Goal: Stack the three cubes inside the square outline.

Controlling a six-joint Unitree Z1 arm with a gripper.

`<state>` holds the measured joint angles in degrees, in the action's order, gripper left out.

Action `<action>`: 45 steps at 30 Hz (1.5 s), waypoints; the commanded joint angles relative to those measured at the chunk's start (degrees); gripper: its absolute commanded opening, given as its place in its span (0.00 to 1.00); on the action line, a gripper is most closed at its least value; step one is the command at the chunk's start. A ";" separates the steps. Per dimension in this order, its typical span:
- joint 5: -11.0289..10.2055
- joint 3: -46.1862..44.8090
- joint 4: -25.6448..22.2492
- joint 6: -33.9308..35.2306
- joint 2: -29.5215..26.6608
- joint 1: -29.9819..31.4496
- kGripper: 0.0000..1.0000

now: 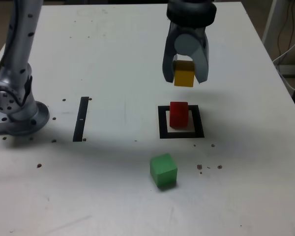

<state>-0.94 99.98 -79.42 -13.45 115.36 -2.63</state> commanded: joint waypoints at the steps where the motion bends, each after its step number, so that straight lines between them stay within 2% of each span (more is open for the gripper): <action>1: 0.35 -2.01 1.14 0.72 -1.41 0.46 0.27; 9: 1.50 -6.53 3.73 3.73 -3.05 2.94 0.28; 17: 2.55 -7.89 5.57 5.68 -2.32 4.39 0.28; 41: 3.00 -9.98 9.47 4.81 1.49 2.56 0.28; 43: 3.07 -9.97 9.71 4.64 1.74 2.52 0.33; 45: 3.24 -9.98 10.01 4.24 1.98 2.46 0.49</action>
<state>2.14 90.07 -69.65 -8.88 116.89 -0.01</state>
